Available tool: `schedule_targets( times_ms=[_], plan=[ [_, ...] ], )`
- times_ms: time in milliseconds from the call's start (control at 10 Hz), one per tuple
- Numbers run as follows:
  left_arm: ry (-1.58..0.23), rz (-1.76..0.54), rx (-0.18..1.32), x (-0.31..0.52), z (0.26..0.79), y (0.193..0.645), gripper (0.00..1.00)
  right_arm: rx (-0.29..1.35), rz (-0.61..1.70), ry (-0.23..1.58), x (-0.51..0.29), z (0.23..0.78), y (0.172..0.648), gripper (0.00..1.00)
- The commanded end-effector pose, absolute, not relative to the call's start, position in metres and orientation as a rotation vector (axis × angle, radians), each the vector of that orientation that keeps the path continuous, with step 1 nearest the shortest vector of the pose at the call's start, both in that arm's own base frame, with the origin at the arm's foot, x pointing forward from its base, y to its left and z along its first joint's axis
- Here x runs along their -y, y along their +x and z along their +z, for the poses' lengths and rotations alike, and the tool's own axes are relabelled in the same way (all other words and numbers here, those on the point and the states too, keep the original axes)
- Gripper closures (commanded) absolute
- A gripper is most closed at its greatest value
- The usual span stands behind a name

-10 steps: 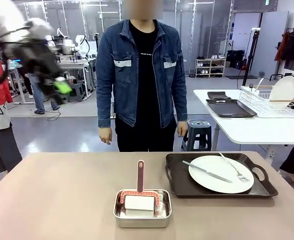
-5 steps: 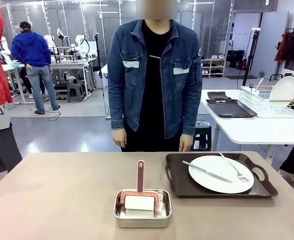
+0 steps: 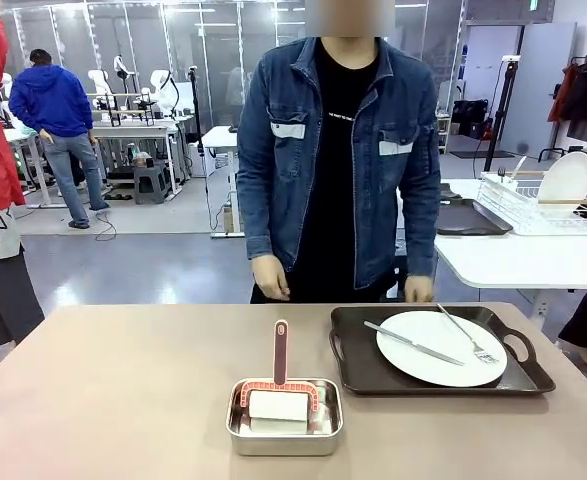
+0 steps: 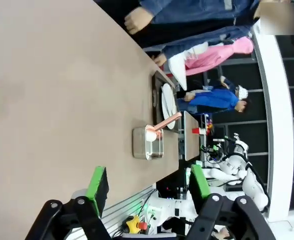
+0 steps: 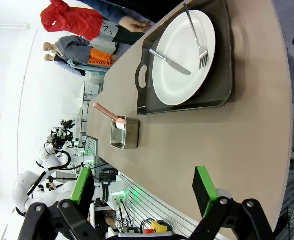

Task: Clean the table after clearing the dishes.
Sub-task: When the right (or left) Handle tray is removed, use the right hand (or left hand) to clean the right (or left) side of the table with the Lint Roller.

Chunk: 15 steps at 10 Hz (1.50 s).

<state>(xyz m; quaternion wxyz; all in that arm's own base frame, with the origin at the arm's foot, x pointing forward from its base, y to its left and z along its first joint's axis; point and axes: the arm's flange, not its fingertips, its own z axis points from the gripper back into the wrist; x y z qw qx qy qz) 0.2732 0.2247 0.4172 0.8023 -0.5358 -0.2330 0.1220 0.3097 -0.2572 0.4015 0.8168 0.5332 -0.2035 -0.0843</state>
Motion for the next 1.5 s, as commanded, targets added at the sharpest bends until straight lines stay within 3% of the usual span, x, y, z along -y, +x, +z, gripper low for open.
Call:
schedule_targets(
  times_ms=[0, 1400],
  plan=[
    [-1.131, 0.285, 0.507, -0.2352, 0.4218, 0.2606, 0.17, 0.442, -0.18, 1.145, 0.256, 0.4036, 0.3078, 0.0],
    [-1.131, 0.285, 0.507, -0.2352, 0.4218, 0.2606, 0.17, 0.442, -0.18, 1.145, 0.256, 0.4036, 0.3078, 0.0]
  ],
)
